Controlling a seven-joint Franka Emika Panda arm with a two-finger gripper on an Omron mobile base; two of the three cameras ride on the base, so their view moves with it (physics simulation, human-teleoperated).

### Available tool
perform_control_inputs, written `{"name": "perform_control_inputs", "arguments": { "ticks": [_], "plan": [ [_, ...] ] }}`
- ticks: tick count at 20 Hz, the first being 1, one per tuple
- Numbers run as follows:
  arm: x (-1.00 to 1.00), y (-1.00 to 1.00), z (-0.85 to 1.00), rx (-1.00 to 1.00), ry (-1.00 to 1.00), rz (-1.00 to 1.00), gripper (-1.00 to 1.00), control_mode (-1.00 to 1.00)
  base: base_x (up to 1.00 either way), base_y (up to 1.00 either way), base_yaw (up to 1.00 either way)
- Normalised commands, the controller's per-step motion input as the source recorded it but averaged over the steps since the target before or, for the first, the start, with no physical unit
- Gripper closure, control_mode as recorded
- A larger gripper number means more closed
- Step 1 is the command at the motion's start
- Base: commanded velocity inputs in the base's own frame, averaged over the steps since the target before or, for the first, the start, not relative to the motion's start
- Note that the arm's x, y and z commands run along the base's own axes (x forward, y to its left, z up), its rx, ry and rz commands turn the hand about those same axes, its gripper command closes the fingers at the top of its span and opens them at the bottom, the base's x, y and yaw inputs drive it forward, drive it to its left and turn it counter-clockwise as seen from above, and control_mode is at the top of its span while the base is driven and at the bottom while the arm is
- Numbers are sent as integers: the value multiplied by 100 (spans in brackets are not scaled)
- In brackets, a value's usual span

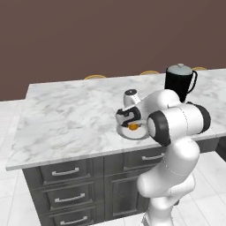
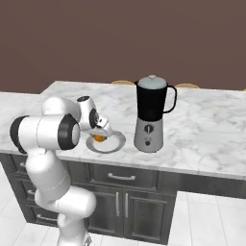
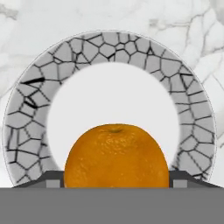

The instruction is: Pick the two oranges from the fridge and place them on the plate next to the blender to make a fruit smoothie.

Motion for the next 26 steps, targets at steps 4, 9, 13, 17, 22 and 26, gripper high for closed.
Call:
{"name": "perform_control_inputs", "arguments": {
  "ticks": [4, 9, 13, 17, 22, 26],
  "plan": [
    [10, 0, -1, 0, 0, 0, -100, -100, 0, 0, 0],
    [0, 0, 4, 0, 0, 0, -100, -100, 0, 0, 0],
    [-33, 0, 33, 0, -1, 0, -100, -100, 0, 0, 0],
    [-83, 0, 88, 0, -11, 0, -100, -100, 0, 0, 0],
    [-97, 1, 96, 0, -10, 0, -100, -100, 0, 0, 0],
    [-100, 0, 92, 4, -3, 0, -100, -100, 0, 0, 0]
  ]
}}
